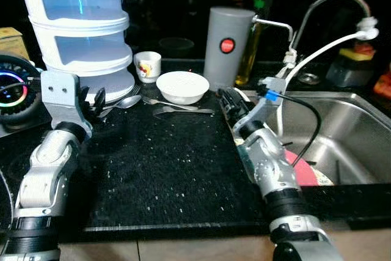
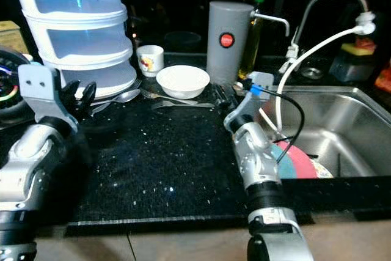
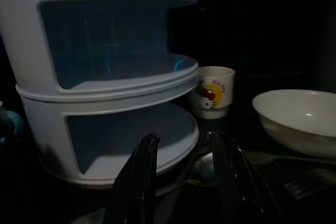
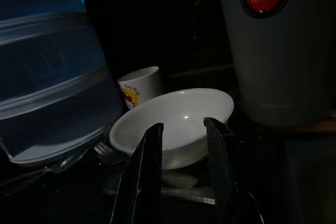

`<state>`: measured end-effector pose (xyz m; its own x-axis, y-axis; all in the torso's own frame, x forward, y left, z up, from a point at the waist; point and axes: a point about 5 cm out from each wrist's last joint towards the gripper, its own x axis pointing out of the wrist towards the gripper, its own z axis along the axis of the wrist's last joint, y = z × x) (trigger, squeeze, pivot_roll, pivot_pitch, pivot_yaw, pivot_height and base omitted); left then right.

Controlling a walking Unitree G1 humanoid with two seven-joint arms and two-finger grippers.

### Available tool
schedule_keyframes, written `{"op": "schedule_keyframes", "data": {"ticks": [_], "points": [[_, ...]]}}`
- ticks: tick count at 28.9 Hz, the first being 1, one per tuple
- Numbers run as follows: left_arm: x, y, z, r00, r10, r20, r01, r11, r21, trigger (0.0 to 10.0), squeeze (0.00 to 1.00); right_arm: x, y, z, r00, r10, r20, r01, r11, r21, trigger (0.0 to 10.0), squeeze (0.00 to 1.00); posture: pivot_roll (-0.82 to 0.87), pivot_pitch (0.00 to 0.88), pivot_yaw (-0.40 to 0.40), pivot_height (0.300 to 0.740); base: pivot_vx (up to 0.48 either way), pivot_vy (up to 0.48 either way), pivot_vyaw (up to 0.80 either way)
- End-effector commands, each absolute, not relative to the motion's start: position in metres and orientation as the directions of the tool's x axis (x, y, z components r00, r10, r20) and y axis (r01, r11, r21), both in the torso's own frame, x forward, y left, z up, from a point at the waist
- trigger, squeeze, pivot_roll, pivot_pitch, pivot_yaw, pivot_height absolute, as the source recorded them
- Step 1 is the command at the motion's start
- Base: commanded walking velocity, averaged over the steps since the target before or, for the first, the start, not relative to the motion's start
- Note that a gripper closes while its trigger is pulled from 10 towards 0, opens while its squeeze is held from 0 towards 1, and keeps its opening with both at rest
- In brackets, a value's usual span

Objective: Kitchen organization

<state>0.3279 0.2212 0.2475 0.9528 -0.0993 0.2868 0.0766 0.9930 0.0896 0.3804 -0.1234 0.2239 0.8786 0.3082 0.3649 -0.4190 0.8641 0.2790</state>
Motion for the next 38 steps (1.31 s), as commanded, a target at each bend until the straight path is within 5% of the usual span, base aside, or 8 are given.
{"op": "schedule_keyframes", "data": {"ticks": [1, 20, 21, 23, 24, 35, 37, 38], "points": [[0.328, 0.220, 0.245, 0.956, -0.110, 0.271, 0.088, 0.992, 0.090, 10.0, 0.00, 0.380, -0.128, 0.223, 0.883, 0.299, 0.361, -0.409, 0.869, 0.280, 10.0, 0.00, 0.07, 0.000, -0.031, 0.740, 0.000, 0.000, 0.00], [0.349, 0.225, 0.230, 0.993, -0.092, 0.068, 0.085, 0.991, 0.100, 10.0, 0.00, 0.382, -0.128, 0.224, 0.884, 0.315, 0.345, -0.415, 0.869, 0.268, 10.0, 0.00, 0.07, 0.002, -0.049, 0.740, 0.000, 0.000, 0.00], [0.353, 0.223, 0.230, 0.991, -0.126, 0.048, 0.121, 0.987, 0.108, 10.0, 0.38, 0.382, -0.127, 0.224, 0.884, 0.319, 0.343, -0.417, 0.869, 0.267, 10.0, 0.00, 0.07, 0.003, -0.051, 0.740, 0.000, 0.000, 0.00], [0.355, 0.221, 0.230, 0.988, -0.149, 0.033, 0.145, 0.983, 0.114, 10.0, 0.38, 0.383, -0.127, 0.224, 0.883, 0.322, 0.342, -0.419, 0.868, 0.266, 10.0, 0.00, 0.07, 0.004, -0.053, 0.740, 0.000, 0.000, 0.00], [0.359, 0.220, 0.230, 0.986, -0.164, 0.022, 0.160, 0.980, 0.115, 10.0, 1.00, 0.383, -0.126, 0.225, 0.883, 0.324, 0.340, -0.421, 0.867, 0.265, 10.0, 0.00, 0.07, 0.006, -0.054, 0.740, 0.000, 0.000, 0.00], [0.383, 0.225, 0.228, 0.976, -0.205, -0.069, 0.212, 0.970, 0.117, 10.0, 1.00, 0.384, -0.122, 0.223, 0.881, 0.351, 0.318, -0.436, 0.863, 0.255, 10.0, 0.00, 0.08, 0.023, -0.061, 0.740, 0.000, 0.000, 0.00], [0.389, 0.229, 0.228, 0.974, -0.204, -0.094, 0.215, 0.969, 0.124, 10.0, 0.00, 0.384, -0.121, 0.224, 0.879, 0.359, 0.314, -0.442, 0.861, 0.252, 10.0, 0.00, 0.08, 0.030, -0.058, 0.740, 0.000, 0.000, 0.00], [0.389, 0.229, 0.228, 0.974, -0.204, -0.094, 0.215, 0.969, 0.124, 10.0, 0.00, 0.384, -0.121, 0.224, 0.879, 0.359, 0.314, -0.442, 0.861, 0.252, 10.0, 0.00, 0.08, 0.030, -0.058, 0.740, 0.000, 0.000, 0.00]]}}
